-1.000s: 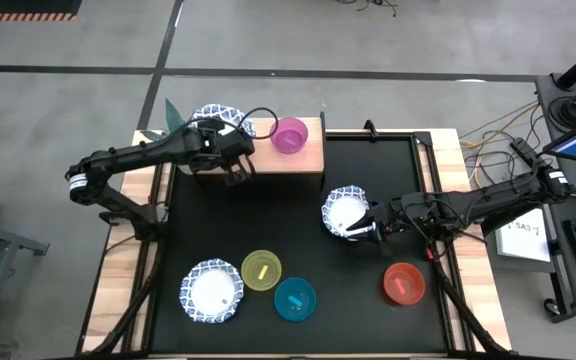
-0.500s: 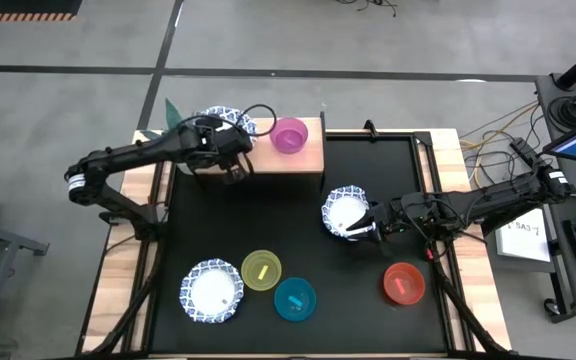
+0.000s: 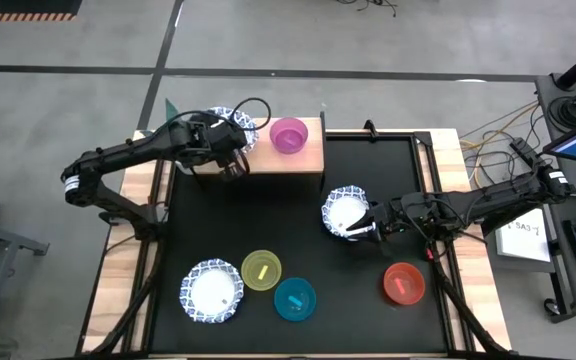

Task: Place and stack bowls onto a shelf
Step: Stack the white patterned bowl on top of the white patterned bowl on the shelf

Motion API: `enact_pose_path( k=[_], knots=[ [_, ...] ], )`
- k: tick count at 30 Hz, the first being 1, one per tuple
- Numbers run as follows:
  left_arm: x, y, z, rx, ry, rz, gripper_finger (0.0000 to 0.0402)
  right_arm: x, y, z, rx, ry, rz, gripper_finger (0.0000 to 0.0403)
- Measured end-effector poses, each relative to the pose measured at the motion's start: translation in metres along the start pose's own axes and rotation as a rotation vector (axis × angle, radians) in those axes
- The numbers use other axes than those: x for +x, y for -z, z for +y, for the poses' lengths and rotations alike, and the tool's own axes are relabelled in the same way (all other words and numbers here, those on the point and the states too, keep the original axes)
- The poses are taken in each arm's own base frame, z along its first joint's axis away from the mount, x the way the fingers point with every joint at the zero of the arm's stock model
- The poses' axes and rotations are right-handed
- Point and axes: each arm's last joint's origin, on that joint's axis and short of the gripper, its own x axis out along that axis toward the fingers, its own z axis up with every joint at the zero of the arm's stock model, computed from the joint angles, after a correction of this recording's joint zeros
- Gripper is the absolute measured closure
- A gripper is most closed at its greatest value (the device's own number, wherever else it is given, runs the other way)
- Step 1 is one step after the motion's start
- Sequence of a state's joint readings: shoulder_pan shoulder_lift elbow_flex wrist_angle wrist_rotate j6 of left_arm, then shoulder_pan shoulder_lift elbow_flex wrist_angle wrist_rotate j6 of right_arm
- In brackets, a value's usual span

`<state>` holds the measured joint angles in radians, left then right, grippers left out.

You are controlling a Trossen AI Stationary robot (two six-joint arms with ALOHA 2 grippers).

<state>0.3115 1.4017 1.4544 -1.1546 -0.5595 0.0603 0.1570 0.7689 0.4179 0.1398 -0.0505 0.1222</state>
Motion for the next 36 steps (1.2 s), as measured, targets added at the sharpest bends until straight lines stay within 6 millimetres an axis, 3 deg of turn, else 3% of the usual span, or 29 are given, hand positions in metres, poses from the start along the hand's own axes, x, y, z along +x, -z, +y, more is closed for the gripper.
enact_pose_path(
  k=[10, 14, 20, 27, 36],
  knots=[
    [-0.002, 0.004, -0.001, 0.006, 0.045, 0.024, 0.0170, 0.000, 0.000, 0.000, 0.000, 0.000, 0.000, 0.0319],
    [-0.009, 0.018, 0.000, 0.110, 0.103, 0.095, 0.0166, 0.000, 0.000, 0.000, 0.001, 0.000, 0.000, 0.0319],
    [-0.033, 0.041, 0.020, 0.113, 0.001, 0.101, 0.0225, 0.000, 0.001, 0.000, 0.000, 0.001, 0.003, 0.0319],
    [-0.055, 0.065, 0.052, -0.044, -0.076, 0.011, 0.0380, 0.000, 0.000, 0.000, -0.002, 0.000, -0.006, 0.0319],
    [-0.049, 0.062, 0.081, -0.204, -0.132, -0.077, 0.0400, 0.000, -0.001, 0.000, -0.011, -0.002, -0.020, 0.0319]
  ],
)
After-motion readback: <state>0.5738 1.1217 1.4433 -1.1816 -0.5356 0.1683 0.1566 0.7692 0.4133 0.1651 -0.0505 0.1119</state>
